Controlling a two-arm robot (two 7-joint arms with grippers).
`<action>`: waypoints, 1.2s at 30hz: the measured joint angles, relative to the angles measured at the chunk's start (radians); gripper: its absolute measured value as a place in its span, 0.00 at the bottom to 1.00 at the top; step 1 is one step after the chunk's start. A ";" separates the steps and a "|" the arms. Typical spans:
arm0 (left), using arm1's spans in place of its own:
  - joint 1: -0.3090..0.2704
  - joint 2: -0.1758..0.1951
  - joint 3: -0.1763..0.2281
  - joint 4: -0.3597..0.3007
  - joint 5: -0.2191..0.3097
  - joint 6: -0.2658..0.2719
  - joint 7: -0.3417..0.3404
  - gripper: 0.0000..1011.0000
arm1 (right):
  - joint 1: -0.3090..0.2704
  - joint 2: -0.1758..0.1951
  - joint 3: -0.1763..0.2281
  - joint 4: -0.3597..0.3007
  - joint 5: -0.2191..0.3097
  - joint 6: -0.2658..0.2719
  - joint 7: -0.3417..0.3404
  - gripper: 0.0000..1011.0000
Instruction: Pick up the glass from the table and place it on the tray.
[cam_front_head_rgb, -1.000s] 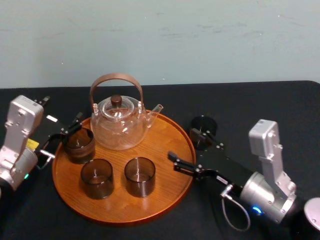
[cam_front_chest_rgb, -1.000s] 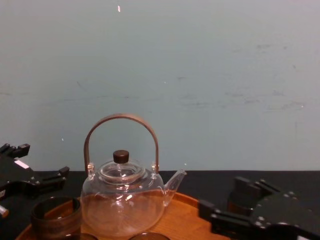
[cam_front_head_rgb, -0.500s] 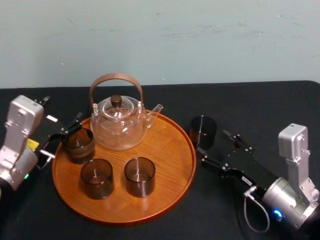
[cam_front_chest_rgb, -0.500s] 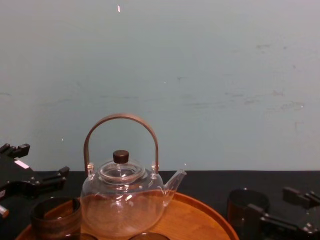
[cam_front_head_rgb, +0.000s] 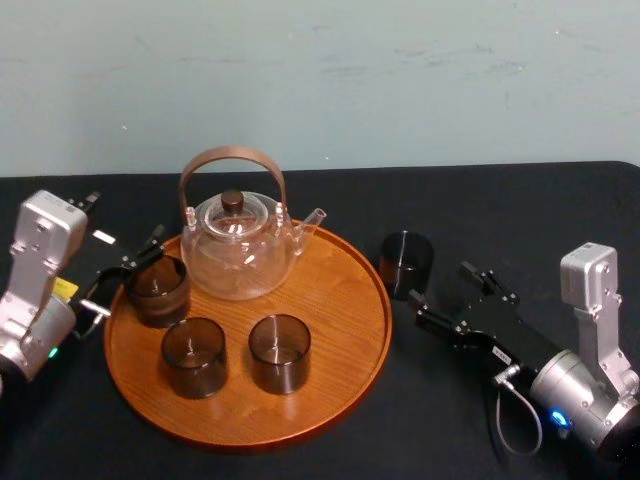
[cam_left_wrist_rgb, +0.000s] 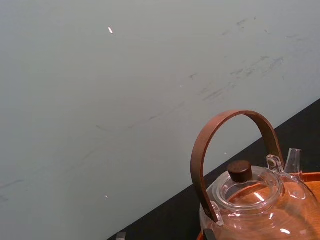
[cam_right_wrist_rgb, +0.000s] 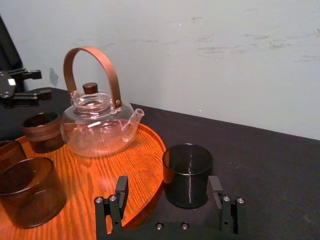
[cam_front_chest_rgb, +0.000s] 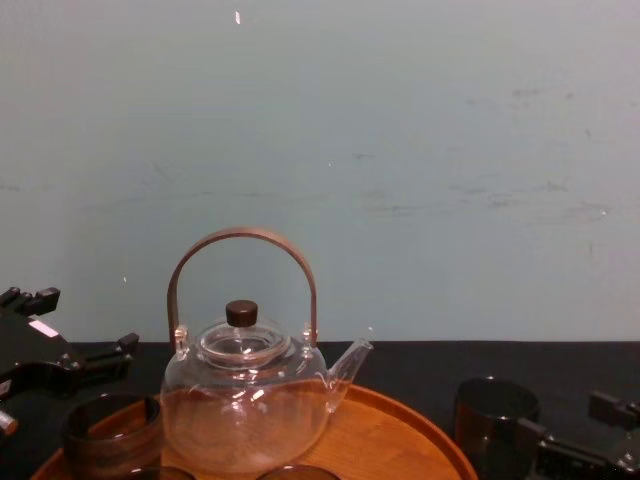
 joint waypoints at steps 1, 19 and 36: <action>0.000 0.000 0.000 0.000 0.000 0.000 0.000 0.99 | 0.004 -0.001 0.000 0.005 -0.001 0.001 0.000 0.99; 0.000 0.000 0.000 0.000 0.000 0.000 0.000 0.99 | 0.092 -0.032 -0.005 0.114 -0.021 0.017 0.013 0.99; 0.000 0.000 0.000 0.000 0.000 0.000 0.000 0.99 | 0.128 -0.042 -0.006 0.163 -0.026 0.020 0.019 0.99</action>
